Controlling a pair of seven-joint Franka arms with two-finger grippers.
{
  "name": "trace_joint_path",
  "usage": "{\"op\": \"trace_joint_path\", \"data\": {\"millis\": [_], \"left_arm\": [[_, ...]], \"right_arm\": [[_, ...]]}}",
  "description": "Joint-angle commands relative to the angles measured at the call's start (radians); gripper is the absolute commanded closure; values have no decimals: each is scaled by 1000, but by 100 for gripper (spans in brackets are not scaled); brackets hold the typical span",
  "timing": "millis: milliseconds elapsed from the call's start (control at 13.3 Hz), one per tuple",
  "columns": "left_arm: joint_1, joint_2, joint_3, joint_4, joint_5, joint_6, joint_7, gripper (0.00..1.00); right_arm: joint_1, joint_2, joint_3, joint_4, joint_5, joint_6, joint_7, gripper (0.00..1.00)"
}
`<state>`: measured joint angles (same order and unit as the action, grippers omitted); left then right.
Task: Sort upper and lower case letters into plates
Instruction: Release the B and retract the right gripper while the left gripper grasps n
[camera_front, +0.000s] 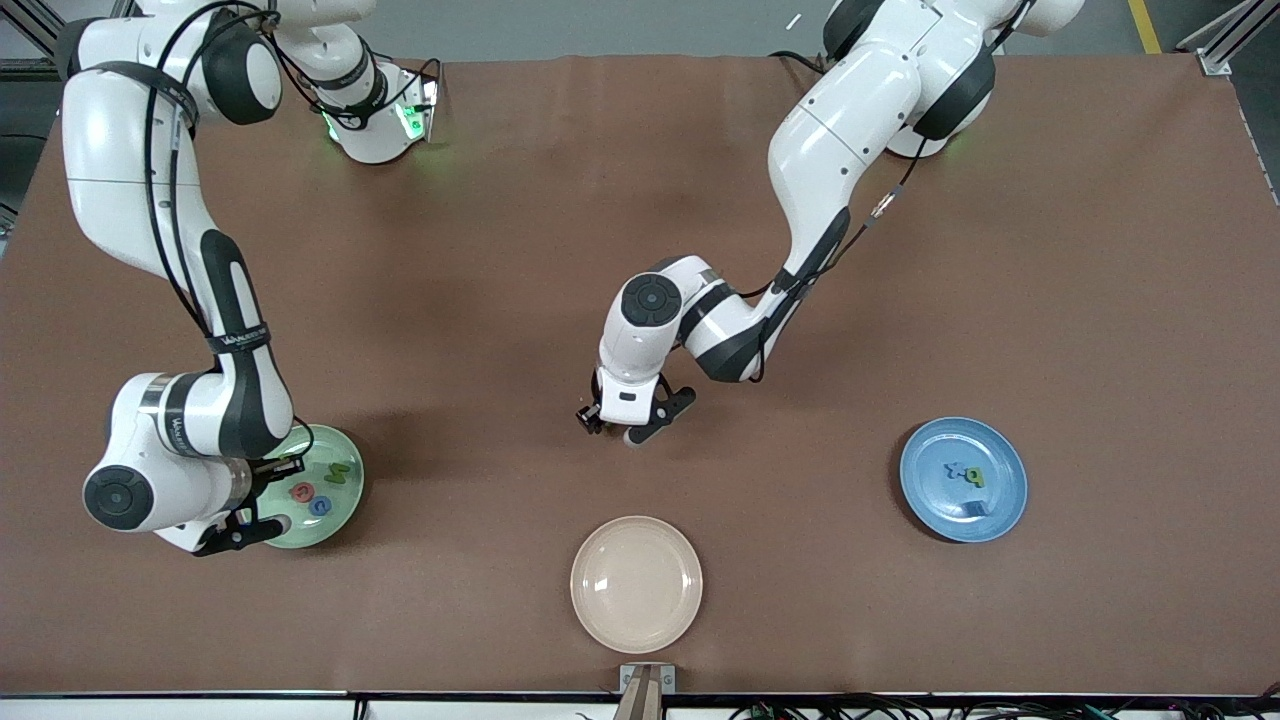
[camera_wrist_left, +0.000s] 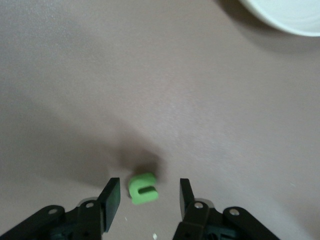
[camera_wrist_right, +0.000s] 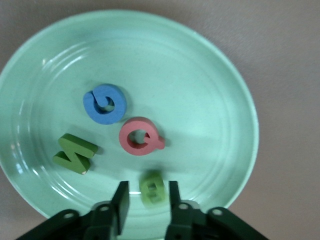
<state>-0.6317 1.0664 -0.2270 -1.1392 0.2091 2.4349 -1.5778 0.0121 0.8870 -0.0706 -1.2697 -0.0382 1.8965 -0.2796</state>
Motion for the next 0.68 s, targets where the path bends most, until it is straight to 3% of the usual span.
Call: {"op": "trace_joint_path", "data": {"millis": [0, 226, 602], "left_arm": [[-25, 37, 25, 49, -17, -8, -8, 47], [-26, 50, 25, 58, -19, -7, -39, 47], [-46, 104, 25, 111, -19, 4, -42, 52]], "right_arm": [[-1, -31, 17, -17, 3, 7, -6, 0], [-1, -88, 32, 15, 6, 25, 2, 0], [8, -282, 32, -31, 15, 56, 27, 0]]}}
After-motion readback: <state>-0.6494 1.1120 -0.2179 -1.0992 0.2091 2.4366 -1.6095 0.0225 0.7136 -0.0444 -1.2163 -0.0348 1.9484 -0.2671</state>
